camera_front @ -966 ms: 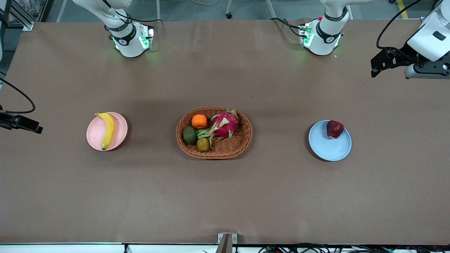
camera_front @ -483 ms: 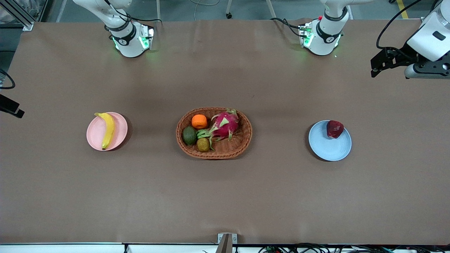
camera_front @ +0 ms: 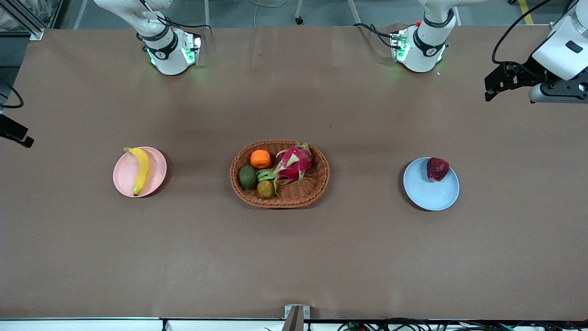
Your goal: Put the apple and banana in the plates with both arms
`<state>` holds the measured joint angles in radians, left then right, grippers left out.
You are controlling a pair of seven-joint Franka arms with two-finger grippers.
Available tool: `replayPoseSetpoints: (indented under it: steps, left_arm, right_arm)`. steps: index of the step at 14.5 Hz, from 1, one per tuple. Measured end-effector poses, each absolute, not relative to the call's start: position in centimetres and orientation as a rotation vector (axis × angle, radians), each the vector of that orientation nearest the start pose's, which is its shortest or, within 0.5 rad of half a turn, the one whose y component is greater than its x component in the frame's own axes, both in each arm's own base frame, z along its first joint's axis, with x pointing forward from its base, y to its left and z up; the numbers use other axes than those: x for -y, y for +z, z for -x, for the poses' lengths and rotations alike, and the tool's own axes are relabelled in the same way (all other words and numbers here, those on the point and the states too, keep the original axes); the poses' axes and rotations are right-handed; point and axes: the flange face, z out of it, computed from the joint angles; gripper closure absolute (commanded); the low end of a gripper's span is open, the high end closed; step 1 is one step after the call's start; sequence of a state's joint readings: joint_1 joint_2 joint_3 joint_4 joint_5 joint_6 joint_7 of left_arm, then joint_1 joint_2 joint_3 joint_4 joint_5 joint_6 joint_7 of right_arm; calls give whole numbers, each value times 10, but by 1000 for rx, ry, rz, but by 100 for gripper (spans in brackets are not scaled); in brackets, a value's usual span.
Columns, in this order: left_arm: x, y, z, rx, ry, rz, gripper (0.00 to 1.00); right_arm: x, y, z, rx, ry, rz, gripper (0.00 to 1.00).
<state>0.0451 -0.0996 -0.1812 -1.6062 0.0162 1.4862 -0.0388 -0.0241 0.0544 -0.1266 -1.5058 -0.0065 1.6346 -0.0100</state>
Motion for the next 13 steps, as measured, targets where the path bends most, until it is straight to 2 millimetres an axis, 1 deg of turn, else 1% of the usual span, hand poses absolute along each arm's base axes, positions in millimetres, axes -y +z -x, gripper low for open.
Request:
replayPoseSetpoints:
  steps: [3, 6, 8, 13]
  left_arm:
    - [68, 653, -510, -131, 30, 3103, 0]
    - [68, 653, -510, -131, 30, 3103, 0]
    - [68, 653, -510, -131, 29, 3103, 0]
    - [68, 653, -510, -132, 29, 3103, 0]
  right_arm:
    - [82, 624, -553, -209, -134, 3142, 0]
    - [79, 616, -534, -203, -116, 3135, 0]
    - [79, 617, -530, -203, -123, 3133, 0]
    - [79, 621, -529, -201, -137, 3133, 0]
